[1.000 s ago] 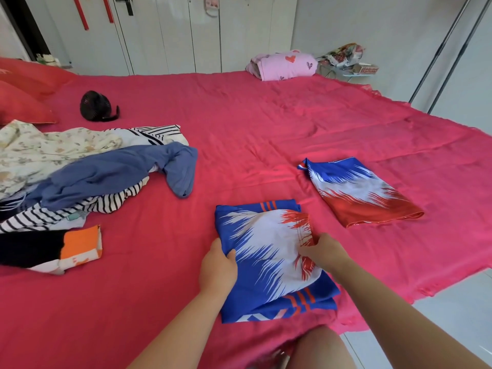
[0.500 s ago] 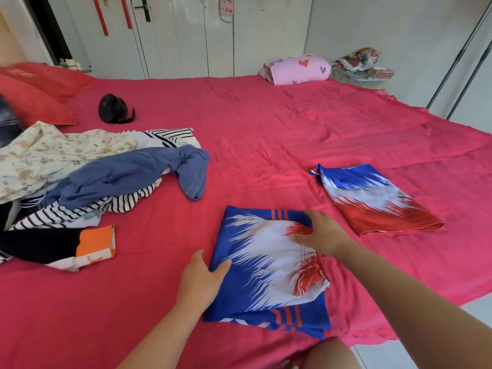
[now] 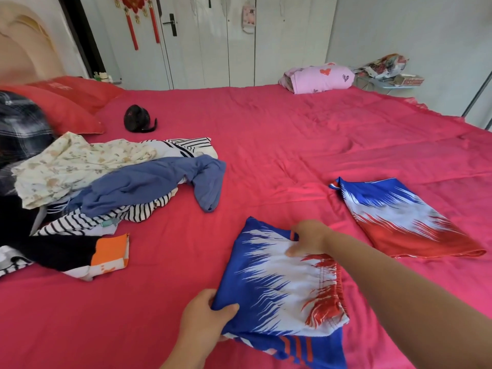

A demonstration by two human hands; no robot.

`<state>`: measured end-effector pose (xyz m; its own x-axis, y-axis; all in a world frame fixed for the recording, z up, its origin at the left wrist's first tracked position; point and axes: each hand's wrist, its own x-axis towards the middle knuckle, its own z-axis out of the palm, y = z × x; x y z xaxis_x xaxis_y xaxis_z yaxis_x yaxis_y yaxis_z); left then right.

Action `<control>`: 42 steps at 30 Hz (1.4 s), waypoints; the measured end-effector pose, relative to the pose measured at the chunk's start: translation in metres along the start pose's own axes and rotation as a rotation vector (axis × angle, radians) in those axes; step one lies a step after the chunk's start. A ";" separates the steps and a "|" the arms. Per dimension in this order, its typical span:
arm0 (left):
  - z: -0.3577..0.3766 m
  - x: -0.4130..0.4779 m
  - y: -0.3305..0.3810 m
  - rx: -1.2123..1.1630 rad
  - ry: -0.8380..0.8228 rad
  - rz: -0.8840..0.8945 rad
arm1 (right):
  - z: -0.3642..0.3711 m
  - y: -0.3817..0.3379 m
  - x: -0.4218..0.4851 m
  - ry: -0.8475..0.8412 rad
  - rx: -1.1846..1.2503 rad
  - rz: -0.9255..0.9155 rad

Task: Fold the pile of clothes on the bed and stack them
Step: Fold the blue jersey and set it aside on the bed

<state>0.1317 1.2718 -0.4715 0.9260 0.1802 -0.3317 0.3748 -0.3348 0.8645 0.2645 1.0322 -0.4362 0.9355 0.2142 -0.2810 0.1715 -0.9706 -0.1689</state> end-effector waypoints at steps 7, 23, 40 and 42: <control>0.006 0.029 0.050 -0.075 0.025 0.223 | -0.032 0.048 -0.046 0.241 0.360 0.031; 0.208 0.133 0.259 -0.066 -0.150 0.542 | -0.098 0.247 -0.094 0.654 0.576 0.497; 0.338 0.148 0.203 0.221 -0.276 0.213 | -0.024 0.329 -0.051 0.285 0.362 0.800; 0.343 0.144 0.204 0.291 -0.262 0.279 | -0.026 0.328 -0.046 0.308 0.348 0.752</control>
<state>0.3572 0.9121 -0.4730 0.9590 -0.1802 -0.2188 0.0729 -0.5891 0.8048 0.2855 0.7006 -0.4539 0.8132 -0.5550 -0.1754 -0.5794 -0.7433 -0.3342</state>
